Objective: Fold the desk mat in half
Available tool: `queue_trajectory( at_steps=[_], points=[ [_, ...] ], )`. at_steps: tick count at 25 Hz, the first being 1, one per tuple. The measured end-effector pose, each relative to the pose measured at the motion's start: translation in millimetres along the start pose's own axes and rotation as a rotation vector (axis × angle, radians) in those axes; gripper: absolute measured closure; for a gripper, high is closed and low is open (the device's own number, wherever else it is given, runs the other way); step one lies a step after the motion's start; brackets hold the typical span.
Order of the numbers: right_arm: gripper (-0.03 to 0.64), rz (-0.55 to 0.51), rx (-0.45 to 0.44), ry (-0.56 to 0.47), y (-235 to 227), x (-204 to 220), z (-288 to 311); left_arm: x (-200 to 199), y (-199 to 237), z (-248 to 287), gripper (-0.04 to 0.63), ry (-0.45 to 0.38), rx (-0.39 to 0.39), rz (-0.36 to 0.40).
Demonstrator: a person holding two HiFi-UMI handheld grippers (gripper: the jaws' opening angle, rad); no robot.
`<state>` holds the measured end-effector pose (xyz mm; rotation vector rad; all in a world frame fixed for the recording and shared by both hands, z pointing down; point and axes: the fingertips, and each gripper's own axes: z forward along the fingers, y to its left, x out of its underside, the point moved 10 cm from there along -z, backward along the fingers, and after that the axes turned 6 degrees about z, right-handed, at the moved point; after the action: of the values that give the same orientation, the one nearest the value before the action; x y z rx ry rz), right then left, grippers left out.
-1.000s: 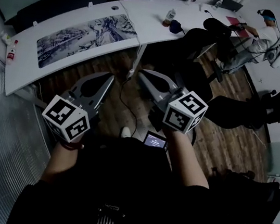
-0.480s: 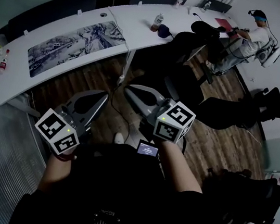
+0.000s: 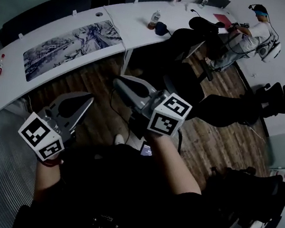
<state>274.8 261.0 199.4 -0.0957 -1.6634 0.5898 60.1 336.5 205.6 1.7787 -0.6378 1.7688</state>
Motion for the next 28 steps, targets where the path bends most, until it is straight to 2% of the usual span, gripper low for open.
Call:
queue_trajectory(
  at_steps=[2, 3, 5, 9, 13, 14, 16, 17, 20, 22, 24, 25, 28],
  points=[
    [0.614, -0.053, -0.002, 0.064, 9.4, 4.4, 9.6, 3.1, 16.6, -12.2, 0.589, -0.024, -0.057, -0.078],
    [0.614, -0.061, 0.006, 0.085, 10.3, 6.3, 7.8, 2.0, 19.2, -13.7, 0.589, -0.049, -0.063, -0.107],
    [0.614, -0.013, 0.015, 0.080, 3.2, 8.2, 1.5, -1.5, 15.7, -7.6, 0.589, -0.100, -0.034, -0.148],
    [0.614, 0.007, 0.029, 0.079, -9.1, 9.7, 6.6, -1.9, 9.3, 16.8, 0.589, -0.067, 0.013, -0.107],
    [0.614, -0.025, 0.050, 0.097, -16.1, 6.5, 4.4, 3.9, 12.6, 34.0, 0.589, -0.070, 0.037, -0.152],
    [0.614, -0.037, 0.061, 0.085, -22.1, 1.8, 4.7, 4.9, 19.0, 40.3, 0.589, -0.098, 0.043, -0.186],
    [0.614, -0.041, 0.069, 0.058, -35.0, -4.8, 11.2, 11.6, 36.4, 50.9, 0.589, -0.188, 0.057, -0.326],
    [0.614, -0.043, 0.066, 0.055, -41.2, -6.5, 17.5, 14.6, 45.9, 52.7, 0.589, -0.211, 0.042, -0.368],
    [0.614, -0.043, 0.048, 0.055, -65.3, -12.8, 29.4, 18.1, 72.5, 53.2, 0.589, -0.183, -0.051, -0.332],
    [0.614, -0.026, 0.038, 0.039, -87.3, -17.4, 30.5, 19.6, 79.8, 64.8, 0.589, -0.120, -0.098, -0.246],
    [0.614, -0.015, 0.017, 0.025, -109.9, -28.7, 33.0, 13.3, 80.3, 89.1, 0.589, -0.074, -0.103, -0.136],
    [0.614, -0.014, 0.000, 0.018, -119.5, -36.8, 35.0, 7.9, 82.6, 101.6, 0.589, -0.081, -0.086, -0.110],
    [0.614, -0.045, -0.051, 0.039, -143.0, -54.4, 38.6, 2.7, 98.3, 132.1, 0.589, -0.112, -0.075, -0.098]
  ],
)
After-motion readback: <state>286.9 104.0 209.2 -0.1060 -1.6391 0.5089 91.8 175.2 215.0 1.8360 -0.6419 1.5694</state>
